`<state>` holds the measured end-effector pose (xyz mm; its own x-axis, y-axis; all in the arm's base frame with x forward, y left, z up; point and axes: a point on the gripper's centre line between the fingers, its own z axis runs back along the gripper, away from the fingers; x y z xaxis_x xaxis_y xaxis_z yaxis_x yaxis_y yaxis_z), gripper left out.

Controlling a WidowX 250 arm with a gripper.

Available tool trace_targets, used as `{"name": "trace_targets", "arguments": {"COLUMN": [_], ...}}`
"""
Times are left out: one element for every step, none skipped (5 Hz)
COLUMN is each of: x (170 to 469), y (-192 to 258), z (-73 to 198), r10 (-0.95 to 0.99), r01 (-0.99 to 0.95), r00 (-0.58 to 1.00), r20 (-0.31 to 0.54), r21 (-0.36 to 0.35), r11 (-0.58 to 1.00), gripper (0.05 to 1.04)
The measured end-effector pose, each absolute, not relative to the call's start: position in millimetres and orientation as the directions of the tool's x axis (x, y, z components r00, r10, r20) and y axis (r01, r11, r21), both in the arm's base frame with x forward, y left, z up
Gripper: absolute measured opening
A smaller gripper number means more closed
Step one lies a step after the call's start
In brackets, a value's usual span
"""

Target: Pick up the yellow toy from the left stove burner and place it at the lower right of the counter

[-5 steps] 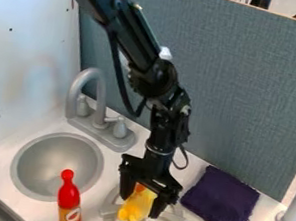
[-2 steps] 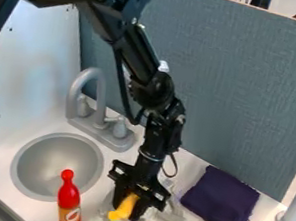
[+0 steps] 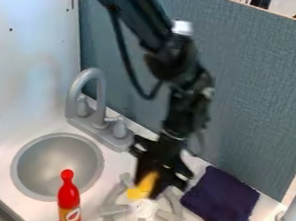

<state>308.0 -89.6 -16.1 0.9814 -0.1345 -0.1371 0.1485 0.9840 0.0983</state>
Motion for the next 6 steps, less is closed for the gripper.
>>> {"name": "trace_targets", "arguments": {"x": [314.5,307.0,298.6,289.6,287.4,284.6], "y": [-139.3,-189.6,-219.8,-235.0,-239.1,-237.7], "z": [-16.2,-44.6,-71.1,-81.7,-81.9,-81.6], "r10": [-0.266,-0.389,-0.460,-0.491,-0.498,-0.498], "r01": [0.278,0.409,0.490,0.534,0.538,0.522], "r00": [0.959,0.911,0.869,0.842,0.840,0.852], "r20": [-0.095,-0.137,-0.181,-0.222,-0.215,-0.162], "r21": [0.145,0.179,0.191,0.212,0.213,0.191], "r11": [0.950,0.895,0.851,0.819,0.816,0.831], "gripper": [0.443,0.443,0.444,0.442,0.440,0.510]}}
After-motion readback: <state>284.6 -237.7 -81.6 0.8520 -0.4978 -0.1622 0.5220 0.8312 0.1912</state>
